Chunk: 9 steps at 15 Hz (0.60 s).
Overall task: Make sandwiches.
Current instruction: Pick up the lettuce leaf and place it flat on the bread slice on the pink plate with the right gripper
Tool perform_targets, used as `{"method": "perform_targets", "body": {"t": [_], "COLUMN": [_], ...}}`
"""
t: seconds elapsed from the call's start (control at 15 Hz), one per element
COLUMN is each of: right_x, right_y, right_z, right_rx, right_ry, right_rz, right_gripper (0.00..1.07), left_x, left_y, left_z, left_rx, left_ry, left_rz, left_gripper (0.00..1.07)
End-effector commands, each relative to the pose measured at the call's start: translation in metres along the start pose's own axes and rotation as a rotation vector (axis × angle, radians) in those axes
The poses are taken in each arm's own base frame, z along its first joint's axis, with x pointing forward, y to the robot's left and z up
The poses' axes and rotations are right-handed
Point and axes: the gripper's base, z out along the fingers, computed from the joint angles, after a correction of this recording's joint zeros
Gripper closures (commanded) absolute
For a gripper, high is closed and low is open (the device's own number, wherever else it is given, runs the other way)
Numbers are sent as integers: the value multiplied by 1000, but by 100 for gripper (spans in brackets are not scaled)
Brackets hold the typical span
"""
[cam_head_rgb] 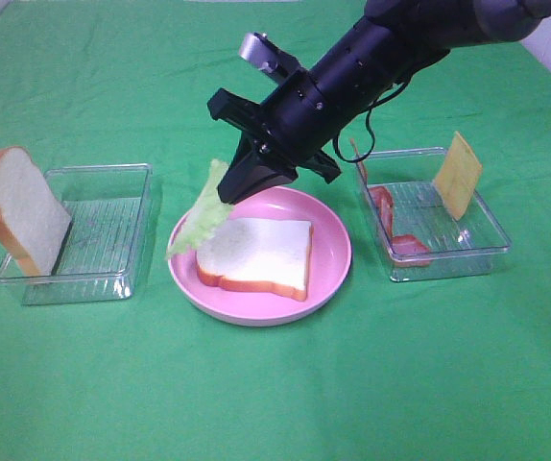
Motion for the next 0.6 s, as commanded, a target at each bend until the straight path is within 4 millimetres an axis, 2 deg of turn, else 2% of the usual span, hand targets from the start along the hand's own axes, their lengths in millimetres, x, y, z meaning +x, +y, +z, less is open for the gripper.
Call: {"method": "perform_targets", "body": {"t": [0.07,0.6], "right_x": [1,10], "right_y": [-15,-30], "right_z": [-9,-12], "right_rx": [125,289], "right_ry": [19,105], "right_rz": [42,87], "right_gripper": [107,106], "left_x": [1,1], "left_y": [1,1], "left_z": [-3,-3], "left_rx": [-1,-1], "left_ry": [-24,-24], "left_rz": [5,5], "left_gripper": [36,36]}}
